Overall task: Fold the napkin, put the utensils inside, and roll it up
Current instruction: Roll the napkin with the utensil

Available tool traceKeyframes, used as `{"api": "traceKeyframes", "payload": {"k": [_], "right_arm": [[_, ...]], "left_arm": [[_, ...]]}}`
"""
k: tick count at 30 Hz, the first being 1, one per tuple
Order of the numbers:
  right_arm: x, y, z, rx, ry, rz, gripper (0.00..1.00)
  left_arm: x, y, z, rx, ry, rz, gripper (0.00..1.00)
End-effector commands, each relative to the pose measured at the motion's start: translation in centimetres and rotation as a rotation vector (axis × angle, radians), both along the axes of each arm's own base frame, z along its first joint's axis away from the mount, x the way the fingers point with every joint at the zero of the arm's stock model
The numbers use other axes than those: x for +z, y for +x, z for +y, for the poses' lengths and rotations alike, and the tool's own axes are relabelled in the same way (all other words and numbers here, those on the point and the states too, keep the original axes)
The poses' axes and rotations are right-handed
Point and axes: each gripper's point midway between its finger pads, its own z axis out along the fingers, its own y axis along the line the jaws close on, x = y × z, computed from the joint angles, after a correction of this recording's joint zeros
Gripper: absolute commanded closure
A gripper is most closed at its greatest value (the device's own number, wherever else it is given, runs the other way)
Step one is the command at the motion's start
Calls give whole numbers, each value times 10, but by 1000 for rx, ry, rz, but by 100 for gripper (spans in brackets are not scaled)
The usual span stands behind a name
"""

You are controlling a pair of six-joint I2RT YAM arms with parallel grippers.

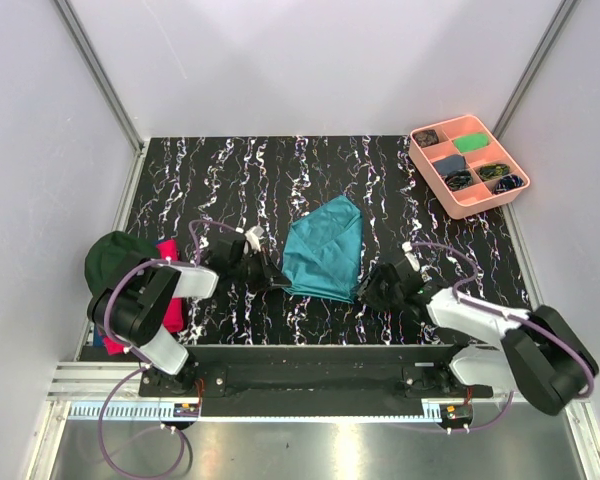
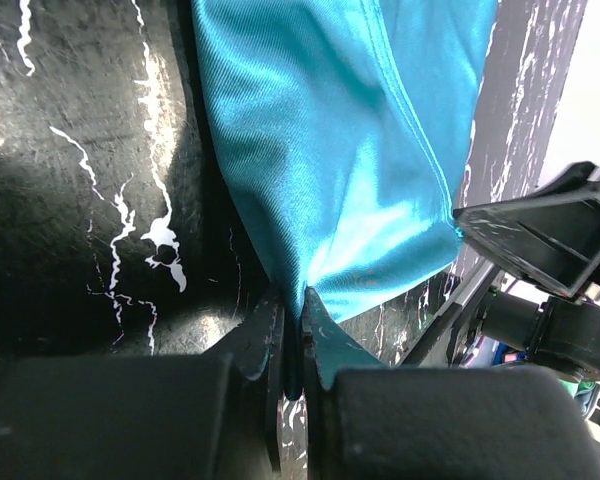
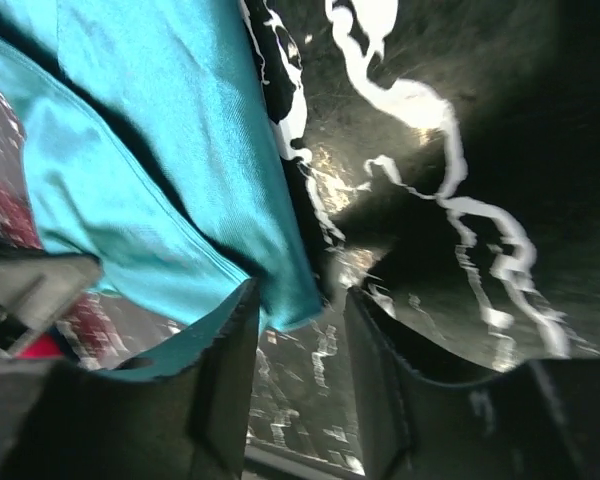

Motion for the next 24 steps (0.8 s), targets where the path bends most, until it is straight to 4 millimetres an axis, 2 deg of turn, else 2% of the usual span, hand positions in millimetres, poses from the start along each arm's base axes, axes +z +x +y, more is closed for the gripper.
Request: {"api": "traceKeyframes", "payload": {"k": [1,6,8,9,10,11,12,13,14,15,16,17,18,20,21,23,24], "right_arm": [[27,5,-15,111,-148,-167,49],[71,13,1,301,-231,-383,43],[84,14,13,397,-278,-459,39],[84,14,19,436,-301,-472,39],[85,8,30,496,-313,-492,38],[95,11,39,523,-326,-529,37],[88,10,46,586,-374,-533,37],[89,7,54,623,-394,-550,37],[94,3,68,678,-431,-593,36],[84,-1,76,720,-469,-588,35],[83,-3,82,745,-495,-602,33],[87,-10,95,776,-526,-639,32],[77,-11,100,816,-579,-645,31],[79,-9,110,819,-664,-691,30],[69,-17,119,877,-719,-704,29],[73,-15,127,871,-797,-744,26],[66,-18,133,903,-841,-757,24]], "left_arm": [[12,3,-4,-37,-12,-6,100],[16,0,-2,-54,19,30,100],[19,-1,-2,-68,28,47,100],[21,-1,-2,-73,31,53,100],[25,2,-3,-79,27,51,100],[26,-2,-2,-87,34,71,100],[28,-1,-2,-94,33,73,100],[33,4,-1,-96,34,70,100],[29,0,3,-111,63,95,100],[29,0,5,-118,75,99,100],[32,6,7,-113,89,89,100],[30,3,10,-126,106,106,100],[29,4,12,-127,111,114,100],[29,6,15,-128,114,124,100],[27,5,16,-129,119,133,100],[26,6,19,-134,136,137,100],[24,6,19,-137,137,144,100]]}}
